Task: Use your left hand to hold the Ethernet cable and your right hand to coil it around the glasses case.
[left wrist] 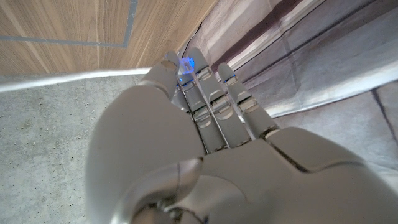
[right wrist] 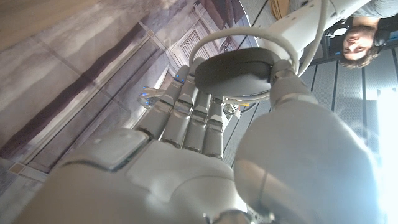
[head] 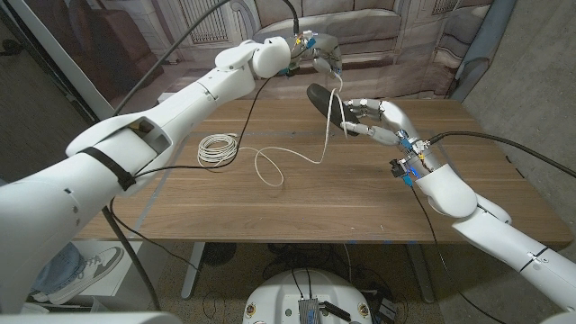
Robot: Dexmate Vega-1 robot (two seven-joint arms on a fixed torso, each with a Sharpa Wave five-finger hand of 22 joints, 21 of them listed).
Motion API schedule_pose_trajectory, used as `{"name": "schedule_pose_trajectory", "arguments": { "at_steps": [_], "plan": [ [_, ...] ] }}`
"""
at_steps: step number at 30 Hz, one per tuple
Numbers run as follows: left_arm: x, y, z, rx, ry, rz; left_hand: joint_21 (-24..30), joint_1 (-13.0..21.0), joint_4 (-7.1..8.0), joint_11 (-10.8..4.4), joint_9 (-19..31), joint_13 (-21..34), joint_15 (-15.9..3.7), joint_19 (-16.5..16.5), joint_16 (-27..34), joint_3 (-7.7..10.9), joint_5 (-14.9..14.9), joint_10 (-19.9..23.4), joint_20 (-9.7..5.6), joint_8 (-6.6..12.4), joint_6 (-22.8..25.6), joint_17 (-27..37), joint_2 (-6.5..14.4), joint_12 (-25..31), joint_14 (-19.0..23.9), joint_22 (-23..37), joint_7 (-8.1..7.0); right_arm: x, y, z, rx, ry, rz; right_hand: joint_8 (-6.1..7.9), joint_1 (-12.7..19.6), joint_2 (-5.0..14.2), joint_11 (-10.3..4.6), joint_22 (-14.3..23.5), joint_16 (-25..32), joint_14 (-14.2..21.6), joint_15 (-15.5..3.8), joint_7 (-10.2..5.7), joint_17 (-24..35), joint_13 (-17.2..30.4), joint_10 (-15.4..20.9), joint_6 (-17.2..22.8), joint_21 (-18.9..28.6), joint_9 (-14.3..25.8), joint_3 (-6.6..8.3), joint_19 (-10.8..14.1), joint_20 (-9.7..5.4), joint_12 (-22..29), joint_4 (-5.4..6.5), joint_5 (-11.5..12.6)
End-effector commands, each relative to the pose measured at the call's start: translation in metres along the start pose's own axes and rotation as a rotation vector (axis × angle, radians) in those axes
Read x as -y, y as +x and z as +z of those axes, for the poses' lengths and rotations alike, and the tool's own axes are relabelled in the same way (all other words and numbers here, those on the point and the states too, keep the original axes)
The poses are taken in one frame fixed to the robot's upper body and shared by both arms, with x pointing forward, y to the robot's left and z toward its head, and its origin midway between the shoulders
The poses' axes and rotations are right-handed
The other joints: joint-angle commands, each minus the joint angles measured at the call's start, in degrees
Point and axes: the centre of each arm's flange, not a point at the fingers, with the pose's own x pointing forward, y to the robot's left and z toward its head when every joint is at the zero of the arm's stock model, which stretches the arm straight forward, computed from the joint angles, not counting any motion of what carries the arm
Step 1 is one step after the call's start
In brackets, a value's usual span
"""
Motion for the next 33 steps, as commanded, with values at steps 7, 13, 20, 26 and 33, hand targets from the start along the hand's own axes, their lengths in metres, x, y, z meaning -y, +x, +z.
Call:
{"name": "schedule_pose_trajectory", "arguments": {
  "at_steps": [7,13,20,26,33],
  "plan": [
    [0.037,-0.007,-0.003,0.024,-0.078,-0.027,-0.21,-0.46,1.98,-0.98,0.22,0.30,-0.49,-0.55,0.38,2.70,0.24,1.21,-4.48,0.30,0.77,0.07,0.07,0.37,0.82,0.26,0.54,0.022,0.007,0.002,0.064,0.019,-0.139,0.22,9.56,10.41,-13.44,0.07,-0.17,1.86,-8.57,-11.96,0.02,0.29,13.62,12.14,0.37,0.18,-0.38,-0.15,-6.16,0.36,0.30,0.04],
    [0.049,-0.014,0.001,0.032,-0.094,-0.043,-0.23,-0.51,1.96,-0.88,0.23,0.42,-0.49,-0.60,0.30,2.77,0.25,1.23,-4.43,0.24,0.62,0.05,-0.01,0.34,0.66,0.26,0.69,0.034,0.010,0.000,0.062,-0.009,-0.194,0.15,9.58,10.46,-13.45,0.08,-0.25,1.78,-8.70,-12.00,0.01,0.25,13.47,12.15,0.42,0.18,-0.51,-0.14,-6.12,0.26,0.32,0.01],
    [0.062,-0.027,0.008,0.047,-0.094,-0.062,-0.27,-0.52,1.96,-0.89,0.23,0.52,-0.48,-0.71,0.30,2.88,0.25,1.17,-4.46,0.22,0.60,0.05,0.00,0.28,0.62,0.27,0.73,0.057,0.013,-0.007,0.012,-0.078,-0.283,0.09,9.59,10.53,-13.40,0.09,-0.18,1.93,-8.79,-11.94,0.07,0.22,13.58,12.18,0.50,0.19,-0.68,-0.08,-6.05,0.26,0.35,-0.03],
    [0.068,-0.037,0.013,0.058,-0.094,-0.072,-0.33,-0.50,1.93,-0.79,0.24,0.64,-0.52,-0.86,0.28,3.02,0.27,1.14,-4.43,0.15,0.45,0.04,0.02,0.24,0.54,0.28,0.89,0.070,0.015,-0.014,-0.031,-0.078,-0.325,0.03,9.58,10.59,-13.40,0.09,-0.21,1.97,-8.71,-11.93,0.05,0.20,13.66,12.18,0.54,0.20,-0.77,-0.08,-6.01,0.25,0.39,-0.04],
    [0.077,-0.052,0.016,0.059,-0.096,-0.088,-0.34,-0.42,1.85,-0.70,0.25,0.77,-0.48,-0.91,0.30,3.17,0.27,1.08,-4.42,0.17,0.52,0.03,0.01,0.19,0.59,0.28,0.86,0.081,0.018,-0.023,-0.083,-0.095,-0.360,-0.03,9.47,10.66,-13.41,0.10,-0.18,2.16,-8.57,-11.96,0.06,0.16,13.69,12.23,0.63,0.20,-0.93,-0.01,-5.86,0.22,0.50,-0.07]
  ]
}}
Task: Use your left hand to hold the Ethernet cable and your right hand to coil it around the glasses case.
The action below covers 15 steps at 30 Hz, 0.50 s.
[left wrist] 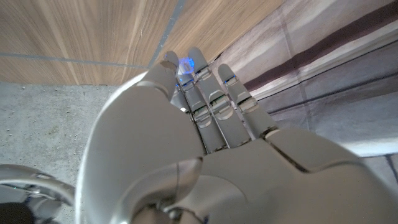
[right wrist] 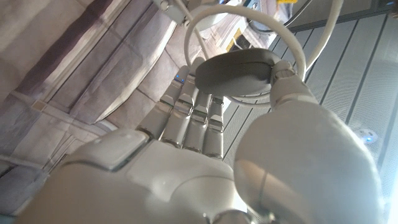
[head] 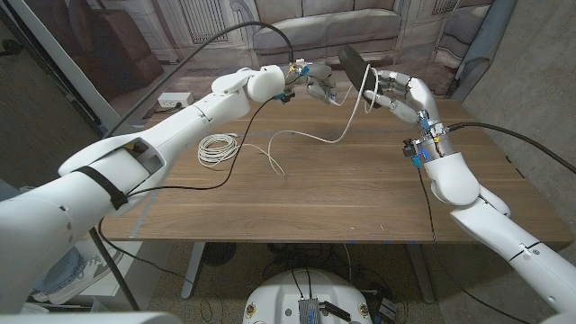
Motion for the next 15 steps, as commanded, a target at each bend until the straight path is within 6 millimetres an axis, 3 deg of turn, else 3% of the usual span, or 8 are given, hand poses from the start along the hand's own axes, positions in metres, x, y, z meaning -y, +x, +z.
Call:
{"name": "schedule_pose_trajectory", "arguments": {
  "at_steps": [1,15],
  "plan": [
    [0.018,-0.023,0.007,0.007,-0.008,-0.031,-0.34,0.11,2.27,-0.67,0.27,0.25,-0.46,-0.30,0.31,2.76,0.36,1.06,-4.43,0.41,0.48,0.04,0.50,0.23,0.38,0.28,0.90,0.020,0.010,-0.014,-0.075,-0.048,-0.079,0.26,9.54,10.65,-13.31,0.08,-0.14,2.33,-8.59,-11.89,0.07,0.19,13.74,12.30,0.37,0.23,-0.01,0.21,-6.03,0.30,0.11,0.01],
    [0.028,-0.060,0.031,0.034,0.055,-0.028,-0.39,0.09,2.27,-0.59,0.29,0.45,-0.41,-0.45,0.30,2.97,0.36,1.02,-4.37,0.38,0.46,0.02,0.50,0.18,0.32,0.29,1.14,0.037,0.020,-0.039,-0.197,-0.156,-0.115,0.12,9.49,10.81,-13.33,0.08,-0.28,2.44,-8.58,-11.84,-0.04,0.13,13.77,12.31,0.50,0.24,-0.13,0.29,-5.95,0.21,0.20,0.05]
  ]
}}
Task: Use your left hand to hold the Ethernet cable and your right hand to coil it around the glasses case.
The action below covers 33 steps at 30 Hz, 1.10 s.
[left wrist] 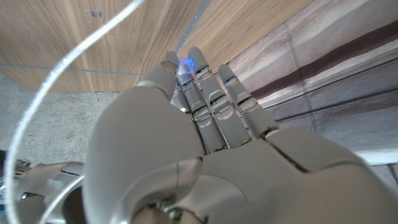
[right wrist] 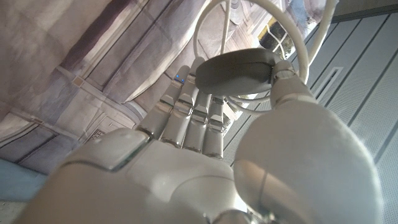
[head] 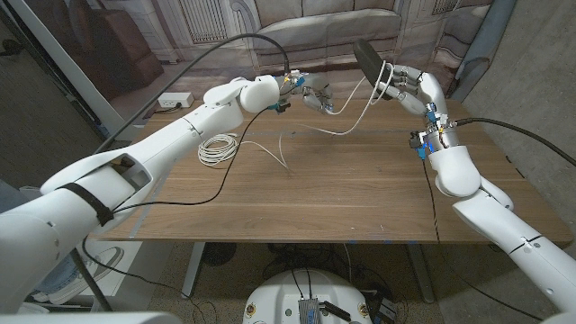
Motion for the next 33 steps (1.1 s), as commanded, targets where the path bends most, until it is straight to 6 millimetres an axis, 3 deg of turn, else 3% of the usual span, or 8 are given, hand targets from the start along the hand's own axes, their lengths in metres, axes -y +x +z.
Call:
{"name": "schedule_pose_trajectory", "arguments": {
  "at_steps": [1,12,21,33],
  "plan": [
    [0.012,-0.032,0.020,0.016,0.051,-0.002,0.03,0.22,2.43,-0.69,0.27,0.25,-0.41,-0.45,0.36,2.82,0.28,1.03,-4.38,0.13,0.70,0.02,0.34,0.18,0.15,0.29,0.87,0.015,0.013,-0.022,-0.103,-0.081,-0.038,0.11,9.51,10.77,-13.22,0.08,-0.27,2.29,-8.52,-11.83,0.12,0.12,13.70,12.30,0.51,0.20,-0.05,0.27,-5.97,0.12,0.33,0.42],
    [0.016,-0.058,0.030,0.010,0.050,-0.012,0.03,0.22,2.40,-0.49,0.28,0.42,-0.43,-0.44,0.37,3.02,0.27,1.08,-4.34,0.07,0.60,0.02,0.34,0.17,0.14,0.29,0.95,0.018,0.024,-0.039,-0.156,-0.146,-0.054,0.03,9.50,10.86,-13.22,0.08,-0.31,2.41,-8.54,-11.82,0.09,0.09,13.69,12.30,0.56,0.21,-0.13,0.26,-5.97,0.05,0.36,0.45],
    [0.017,-0.071,0.050,0.059,0.062,-0.017,0.02,0.11,2.46,-0.49,0.30,0.55,-0.35,-0.49,0.39,3.12,0.26,1.05,-4.30,0.04,0.58,0.02,0.34,0.14,0.15,0.29,1.12,0.020,0.026,-0.053,-0.217,-0.274,-0.041,-0.04,9.49,10.84,-13.22,0.08,-0.39,2.43,-8.54,-11.74,0.05,0.06,13.62,12.33,0.64,0.21,-0.23,0.31,-5.97,-0.03,0.35,0.46],
    [-0.019,-0.081,0.075,0.134,0.135,0.108,0.05,0.11,2.43,-0.55,0.32,0.67,-0.40,-0.43,0.39,3.30,0.26,0.98,-4.23,-0.06,0.42,0.00,0.32,0.07,0.16,0.29,1.15,0.013,0.011,-0.067,-0.273,-0.326,-0.010,-0.16,9.59,10.95,-13.19,0.08,-0.48,2.48,-8.60,-11.77,0.01,0.03,13.70,12.30,0.69,0.22,-0.28,0.22,-6.01,-0.09,0.32,0.50]
  ]
}}
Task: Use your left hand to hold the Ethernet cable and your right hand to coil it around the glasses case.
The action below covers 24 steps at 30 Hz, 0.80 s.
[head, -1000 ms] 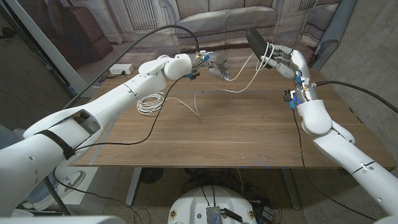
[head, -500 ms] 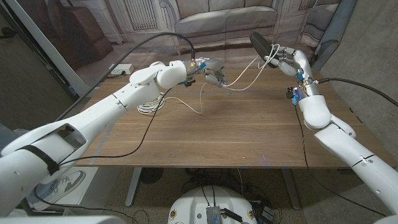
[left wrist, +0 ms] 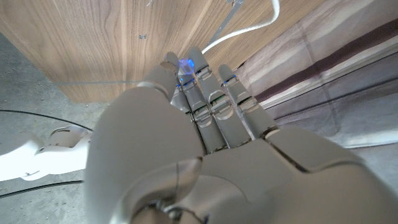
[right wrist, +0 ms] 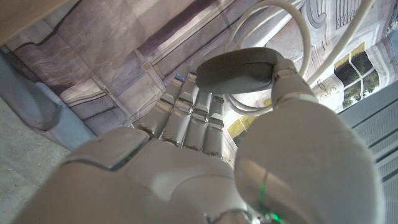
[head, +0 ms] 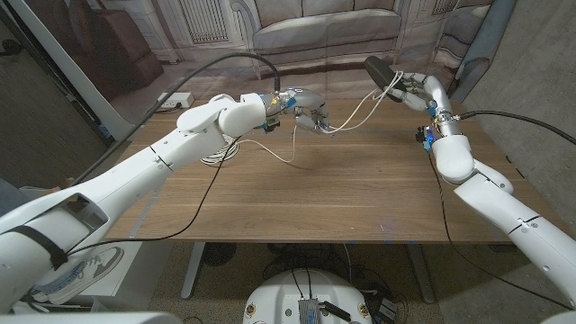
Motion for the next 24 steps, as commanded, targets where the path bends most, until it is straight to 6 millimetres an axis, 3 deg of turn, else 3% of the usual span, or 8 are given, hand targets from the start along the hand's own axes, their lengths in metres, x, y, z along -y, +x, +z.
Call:
{"name": "schedule_pose_trajectory", "arguments": {
  "at_steps": [1,13,24],
  "plan": [
    [-0.033,-0.008,0.022,0.060,0.066,0.116,0.05,0.06,2.68,-0.61,0.32,0.41,-0.40,-0.10,0.40,3.08,0.33,0.98,-4.57,0.15,0.70,0.01,0.34,0.28,0.17,0.29,0.88,-0.012,-0.010,-0.015,-0.047,-0.075,0.037,0.20,9.60,10.87,-12.91,0.08,-0.17,2.11,-8.44,-11.58,-0.01,0.23,13.41,12.13,0.30,0.24,0.08,0.22,-6.01,0.35,0.24,0.27],
    [-0.077,0.006,0.036,0.110,0.146,0.246,0.12,0.03,2.65,-0.79,0.34,0.47,-0.42,0.05,0.39,3.25,0.32,1.06,-4.51,0.09,0.63,0.00,0.29,0.25,0.14,0.29,0.87,-0.042,-0.036,-0.020,-0.056,-0.091,0.134,0.14,9.70,11.02,-12.92,0.08,-0.21,2.21,-8.53,-11.55,-0.01,0.21,13.35,12.23,0.38,0.25,0.05,0.22,-6.05,0.25,0.22,0.31],
    [-0.103,0.034,0.043,0.139,0.174,0.226,0.20,-0.07,2.70,-0.85,0.35,0.51,-0.44,0.25,0.46,3.36,0.31,1.24,-4.56,0.13,0.80,0.02,0.28,0.27,0.31,0.28,0.84,-0.056,-0.047,-0.011,0.000,-0.096,0.184,0.03,9.70,11.00,-12.92,0.08,-0.27,2.19,-8.47,-11.84,-0.02,0.20,13.34,12.15,0.43,0.26,-0.08,0.16,-6.13,0.18,0.22,0.29]
  ]
}}
